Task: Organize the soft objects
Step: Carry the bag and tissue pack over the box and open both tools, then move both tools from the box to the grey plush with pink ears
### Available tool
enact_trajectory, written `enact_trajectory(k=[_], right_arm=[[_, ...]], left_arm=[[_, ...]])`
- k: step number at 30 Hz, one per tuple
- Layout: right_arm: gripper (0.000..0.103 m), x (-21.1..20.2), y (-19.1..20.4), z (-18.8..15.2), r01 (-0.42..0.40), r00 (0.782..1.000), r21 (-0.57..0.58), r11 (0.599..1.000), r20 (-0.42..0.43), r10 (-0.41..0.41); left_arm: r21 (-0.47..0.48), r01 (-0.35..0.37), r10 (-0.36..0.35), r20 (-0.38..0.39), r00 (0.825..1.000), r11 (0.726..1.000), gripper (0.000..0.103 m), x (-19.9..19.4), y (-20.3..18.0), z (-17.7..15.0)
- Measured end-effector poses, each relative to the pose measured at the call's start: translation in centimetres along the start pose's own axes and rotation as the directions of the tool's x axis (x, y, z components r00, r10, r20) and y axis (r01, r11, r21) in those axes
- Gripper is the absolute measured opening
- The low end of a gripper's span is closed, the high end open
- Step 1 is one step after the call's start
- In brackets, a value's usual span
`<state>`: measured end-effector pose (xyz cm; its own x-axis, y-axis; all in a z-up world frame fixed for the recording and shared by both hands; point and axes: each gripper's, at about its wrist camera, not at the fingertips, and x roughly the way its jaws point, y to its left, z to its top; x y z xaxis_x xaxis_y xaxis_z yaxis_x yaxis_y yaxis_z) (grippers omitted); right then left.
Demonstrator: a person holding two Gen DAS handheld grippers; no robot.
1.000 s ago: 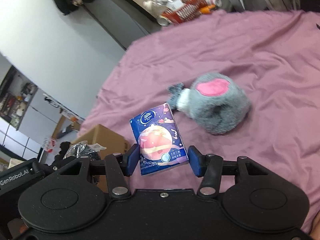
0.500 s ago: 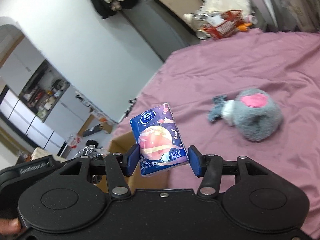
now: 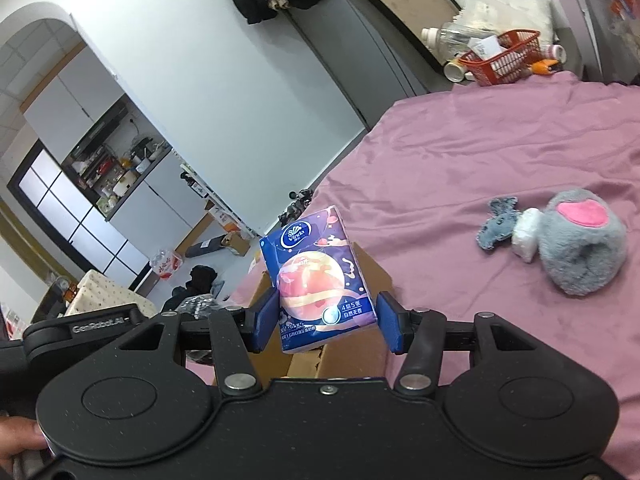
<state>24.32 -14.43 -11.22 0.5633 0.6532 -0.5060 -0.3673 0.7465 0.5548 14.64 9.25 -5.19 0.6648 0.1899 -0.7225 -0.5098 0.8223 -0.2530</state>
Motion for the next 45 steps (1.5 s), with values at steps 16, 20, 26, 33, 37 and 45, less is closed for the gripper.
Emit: enact_trajectory(k=[16, 20, 26, 33, 37, 45], right_arm=[[0.052, 4.3, 3.6, -1.6, 0.000, 0.998, -0.113, 0.994, -0.070, -0.008], [0.057, 4.7, 3.7, -1.8, 0.008, 0.997, -0.123, 0.992, -0.076, -0.018], [0.060, 4.5, 3.7, -1.6, -0.023, 0.996, -0.105, 0.994, -0.083, 0.014], [0.069, 3.2, 3.4, -1.3, -0.008, 0.997, -0.082, 0.997, -0.072, 0.003], [0.080, 2.0, 2.7, -0.6, 0.043, 0.998, -0.077, 0.996, -0.033, -0.046], [0.094, -0.7, 0.5, 0.5, 0.062, 0.998, -0.031, 0.998, -0.004, -0.062]], left_arm=[[-0.019, 0.017, -0.019, -0.108, 0.994, 1.000, 0.053, 5.9, 2.8, -0.4], [-0.008, 0.016, -0.017, -0.104, 0.994, 1.000, 0.058, 6.3, 3.0, -0.3], [-0.001, -0.002, 0.002, -0.092, 0.996, 1.000, 0.065, 6.1, 2.7, 0.2], [0.004, -0.027, 0.028, -0.092, 0.995, 1.000, 0.068, 5.6, 2.4, 0.6], [0.028, -0.033, 0.035, -0.072, 0.997, 0.999, 0.075, 4.8, 1.6, 0.5], [0.069, -0.034, 0.037, -0.041, 0.998, 0.997, 0.093, 3.2, -0.4, 0.1]])
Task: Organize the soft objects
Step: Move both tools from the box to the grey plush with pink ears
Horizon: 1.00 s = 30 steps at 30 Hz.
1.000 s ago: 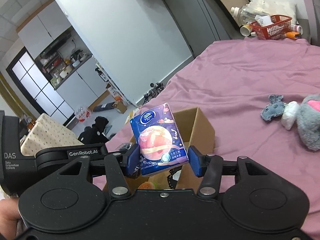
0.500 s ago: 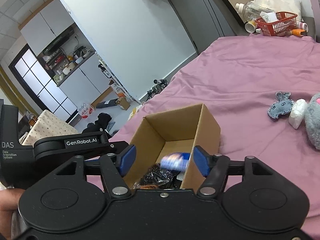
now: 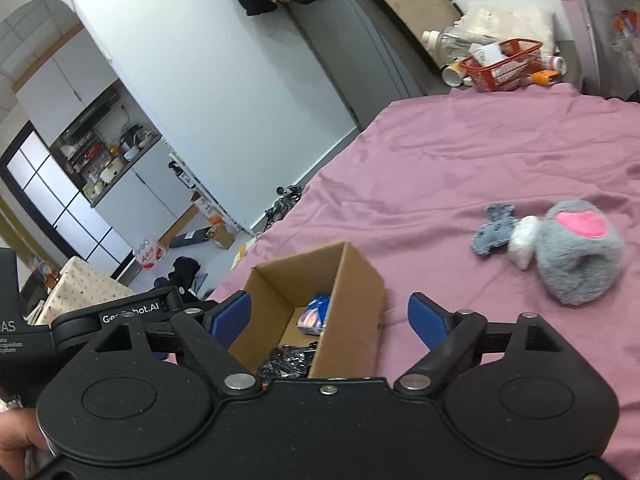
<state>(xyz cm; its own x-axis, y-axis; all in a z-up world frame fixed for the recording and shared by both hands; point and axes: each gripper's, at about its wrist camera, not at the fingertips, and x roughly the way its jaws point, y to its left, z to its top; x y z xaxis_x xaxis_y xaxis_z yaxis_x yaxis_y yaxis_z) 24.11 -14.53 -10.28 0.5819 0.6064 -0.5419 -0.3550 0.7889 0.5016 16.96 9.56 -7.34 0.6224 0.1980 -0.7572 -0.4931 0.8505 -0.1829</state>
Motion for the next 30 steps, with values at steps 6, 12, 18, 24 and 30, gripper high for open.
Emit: enact_trajectory(k=[6, 12, 18, 24, 30], right_arm=[[0.103, -1.7, -1.6, 0.5, 0.003, 1.000, 0.022, 1.000, 0.021, -0.003], [0.103, -3.3, -3.5, 1.2, 0.032, 0.998, 0.047, 0.998, 0.044, -0.034], [0.103, -4.7, -5.8, 1.8, 0.062, 0.997, 0.091, 0.994, 0.048, -0.067], [0.103, -5.9, -8.4, 2.4, 0.068, 0.996, 0.166, 0.984, 0.048, -0.076], [0.103, -5.9, -11.7, 2.6, 0.047, 0.997, 0.290, 0.956, 0.050, -0.064]], left_arm=[[0.012, -0.024, 0.024, 0.008, 1.000, 1.000, 0.096, -1.1, -1.9, -0.4], [0.044, 0.012, -0.013, 0.027, 1.000, 0.999, 0.103, -2.4, -4.4, -0.8], [0.019, 0.072, -0.073, 0.047, 0.996, 0.997, 0.103, -3.3, -6.5, -1.1], [0.019, 0.112, -0.113, 0.084, 0.990, 0.994, 0.103, -3.7, -8.6, -1.7], [0.069, 0.092, -0.097, 0.069, 0.993, 0.993, 0.103, -3.2, -11.0, -2.0]])
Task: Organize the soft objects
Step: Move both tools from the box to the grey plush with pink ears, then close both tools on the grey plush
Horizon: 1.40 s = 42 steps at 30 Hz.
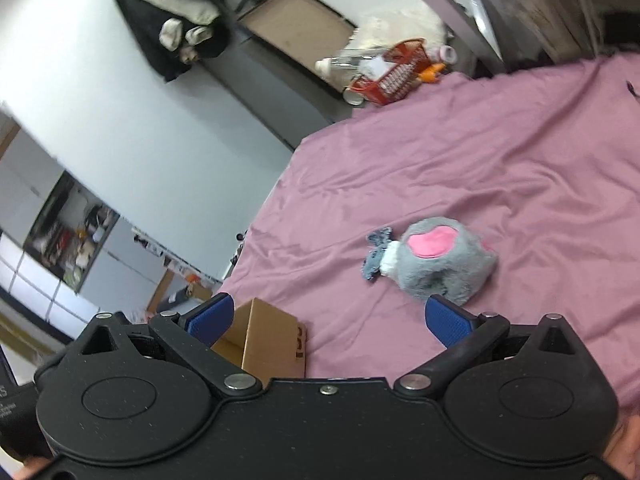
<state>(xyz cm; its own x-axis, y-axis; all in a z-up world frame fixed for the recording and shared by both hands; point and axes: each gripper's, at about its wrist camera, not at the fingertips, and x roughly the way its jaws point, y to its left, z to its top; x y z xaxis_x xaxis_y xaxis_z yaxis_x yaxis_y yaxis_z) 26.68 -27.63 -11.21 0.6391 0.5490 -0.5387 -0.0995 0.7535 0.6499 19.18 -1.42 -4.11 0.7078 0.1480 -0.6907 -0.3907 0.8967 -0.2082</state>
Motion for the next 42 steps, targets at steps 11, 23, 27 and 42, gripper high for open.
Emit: enact_trajectory(k=[11, 23, 27, 42], right_arm=[[0.092, 0.2, -5.2, 1.4, 0.060, 0.997, 0.208, 0.976, 0.024, -0.066], [0.066, 2.6, -8.4, 2.1, 0.104, 0.994, 0.322, 0.941, 0.006, -0.112], [0.066, 3.7, -9.0, 2.2, 0.148, 0.988, 0.319, 0.936, -0.013, -0.152], [0.055, 5.5, -10.6, 2.1, 0.183, 0.983, 0.382, 0.906, -0.042, -0.180]], left_arm=[[0.018, 0.032, -0.030, -0.100, 0.995, 0.999, 0.102, 3.4, -3.4, -1.2], [0.030, 0.155, -0.148, -0.163, 0.975, 0.988, 0.097, 8.2, -7.7, -3.0], [0.060, 0.187, -0.173, -0.187, 0.967, 0.980, 0.094, 10.1, -8.4, -3.8], [0.082, 0.218, -0.187, -0.287, 0.940, 0.972, 0.079, 16.1, -9.3, -7.0]])
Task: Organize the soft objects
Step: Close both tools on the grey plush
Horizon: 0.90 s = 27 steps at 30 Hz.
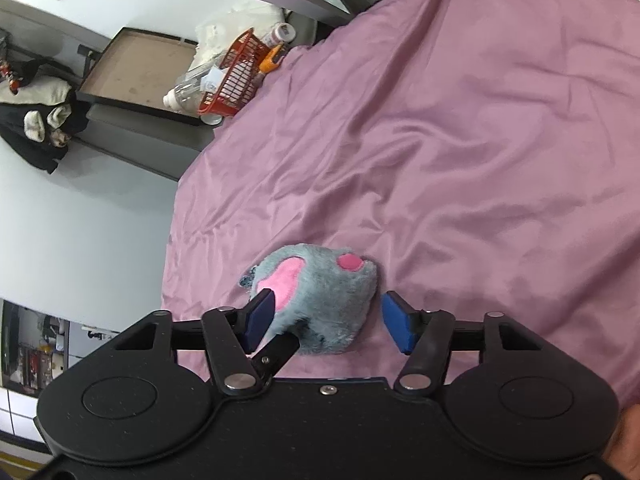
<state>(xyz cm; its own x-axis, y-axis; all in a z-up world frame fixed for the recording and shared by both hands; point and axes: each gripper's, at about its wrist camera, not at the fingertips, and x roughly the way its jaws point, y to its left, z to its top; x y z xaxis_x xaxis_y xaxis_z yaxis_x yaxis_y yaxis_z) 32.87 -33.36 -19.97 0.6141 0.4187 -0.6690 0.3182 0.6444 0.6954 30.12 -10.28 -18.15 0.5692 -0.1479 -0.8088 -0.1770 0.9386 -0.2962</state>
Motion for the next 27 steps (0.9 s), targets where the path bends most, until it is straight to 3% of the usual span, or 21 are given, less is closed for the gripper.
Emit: enact_trajectory(k=[11, 24, 25, 26, 27], right_arm=[[0.044, 1.4, -0.9, 0.3, 0.004, 1.000, 0.067, 0.998, -0.012, -0.004], [0.044, 3.2, -1.7, 1.5, -0.049, 0.999, 0.174, 0.983, 0.004, 0.049], [0.044, 3.4, -1.8, 1.6, -0.052, 0.999, 0.184, 0.981, 0.005, 0.051], [0.045, 3.6, -1.9, 1.7, -0.048, 0.999, 0.191, 0.980, 0.008, 0.048], [0.045, 3.7, -2.1, 1.7, -0.042, 0.999, 0.196, 0.980, 0.009, 0.041]], left_arm=[[-0.022, 0.089, -0.089, 0.010, 0.996, 0.996, 0.051, 1.9, -0.9, 1.0], [-0.094, 0.159, -0.159, 0.003, 0.987, 0.983, 0.047, 3.7, -1.5, 2.8], [-0.104, 0.163, -0.164, 0.002, 0.986, 0.981, 0.045, 3.9, -1.5, 2.8], [-0.114, 0.171, -0.172, 0.005, 0.985, 0.979, 0.031, 4.0, -1.5, 2.8], [-0.118, 0.170, -0.171, 0.003, 0.985, 0.978, 0.029, 4.0, -1.6, 2.8]])
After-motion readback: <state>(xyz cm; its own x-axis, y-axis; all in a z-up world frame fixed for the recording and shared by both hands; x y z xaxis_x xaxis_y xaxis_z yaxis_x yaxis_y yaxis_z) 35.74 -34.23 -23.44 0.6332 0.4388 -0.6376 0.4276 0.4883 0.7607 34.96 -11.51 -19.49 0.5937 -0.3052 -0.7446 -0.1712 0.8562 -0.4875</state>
